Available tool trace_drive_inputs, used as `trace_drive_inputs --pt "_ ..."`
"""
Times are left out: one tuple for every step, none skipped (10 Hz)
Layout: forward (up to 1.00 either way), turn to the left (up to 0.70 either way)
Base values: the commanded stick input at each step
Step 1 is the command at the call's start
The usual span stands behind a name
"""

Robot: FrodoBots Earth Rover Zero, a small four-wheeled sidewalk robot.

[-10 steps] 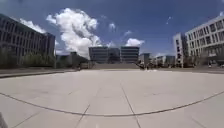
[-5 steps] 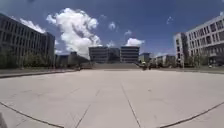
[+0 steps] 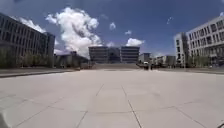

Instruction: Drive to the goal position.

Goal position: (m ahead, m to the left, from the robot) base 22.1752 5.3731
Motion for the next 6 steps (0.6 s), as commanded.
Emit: trace_drive_inputs --pt "0.7 0.0" --pt "0.7 0.0" --pt "0.7 0.0" --pt "0.7 0.0" --pt "0.7 0.0" --pt "0.7 0.0"
